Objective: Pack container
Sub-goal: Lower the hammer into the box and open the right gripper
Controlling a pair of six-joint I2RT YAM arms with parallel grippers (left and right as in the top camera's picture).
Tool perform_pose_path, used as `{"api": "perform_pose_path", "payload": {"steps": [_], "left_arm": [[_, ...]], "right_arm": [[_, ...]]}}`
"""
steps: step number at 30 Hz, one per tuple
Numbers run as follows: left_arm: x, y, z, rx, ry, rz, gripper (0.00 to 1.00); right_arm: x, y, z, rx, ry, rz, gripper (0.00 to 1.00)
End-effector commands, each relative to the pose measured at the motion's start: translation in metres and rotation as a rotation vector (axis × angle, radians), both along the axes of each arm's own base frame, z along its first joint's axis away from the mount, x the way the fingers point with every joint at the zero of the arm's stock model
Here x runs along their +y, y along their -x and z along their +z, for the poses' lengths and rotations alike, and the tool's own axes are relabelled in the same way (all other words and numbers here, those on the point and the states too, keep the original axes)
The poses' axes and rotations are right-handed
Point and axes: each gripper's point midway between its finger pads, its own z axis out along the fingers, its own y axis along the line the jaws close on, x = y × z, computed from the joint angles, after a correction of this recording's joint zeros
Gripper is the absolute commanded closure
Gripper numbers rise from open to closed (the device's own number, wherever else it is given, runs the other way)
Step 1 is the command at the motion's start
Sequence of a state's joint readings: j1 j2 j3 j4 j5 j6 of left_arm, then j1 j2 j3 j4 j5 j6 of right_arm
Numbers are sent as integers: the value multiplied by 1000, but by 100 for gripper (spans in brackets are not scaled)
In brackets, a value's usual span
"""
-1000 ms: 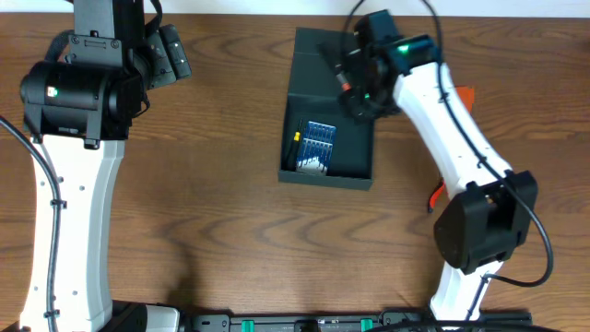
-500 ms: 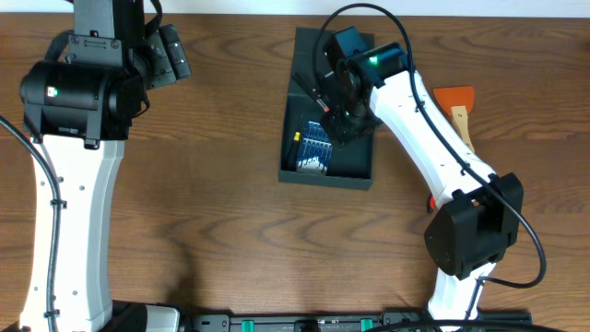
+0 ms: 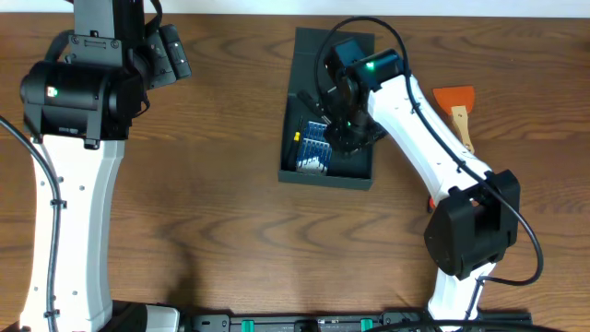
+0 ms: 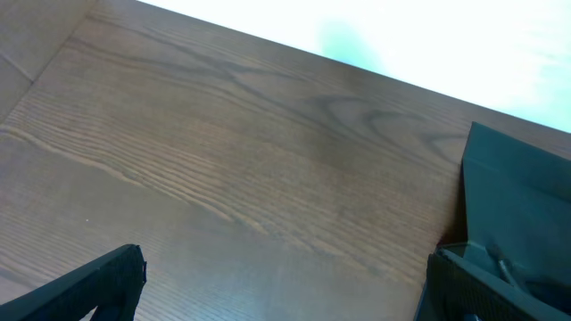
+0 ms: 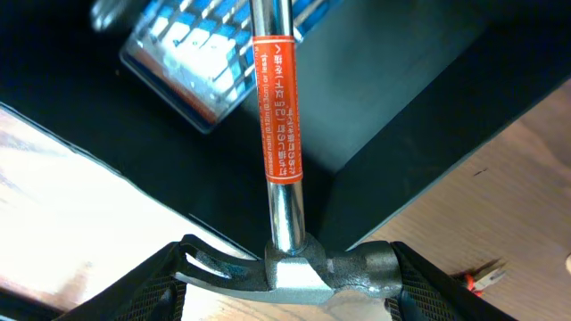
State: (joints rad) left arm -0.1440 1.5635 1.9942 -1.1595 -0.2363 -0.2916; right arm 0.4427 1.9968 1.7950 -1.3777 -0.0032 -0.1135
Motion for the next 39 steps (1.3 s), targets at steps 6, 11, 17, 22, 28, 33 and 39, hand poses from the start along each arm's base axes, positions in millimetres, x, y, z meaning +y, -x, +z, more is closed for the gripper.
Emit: {"api": "perform_pose_path", "payload": {"steps": [6,11,17,22,28,33,39], "left_arm": [[4,2,4,-9,-6,15,1],[4,2,4,-9,-6,15,1],[4,2,4,-9,-6,15,1],[4,2,4,-9,-7,15,1],[4,2,4,-9,-7,15,1],[4,2,4,-9,-6,15,1],[4,2,4,-9,-6,15,2]], "right_arm": [[-3,7,-15,35,22,0,55],[-4,14,-29,60,22,-1,55],[-3,19,-47,75,8,-1,55],[0,16,-51,63,-4,-2,54],[0,15,-51,58,-7,-1,49],[0,15,-51,58,-7,-1,48],[0,15,-51,57,-7,-1,44]]}}
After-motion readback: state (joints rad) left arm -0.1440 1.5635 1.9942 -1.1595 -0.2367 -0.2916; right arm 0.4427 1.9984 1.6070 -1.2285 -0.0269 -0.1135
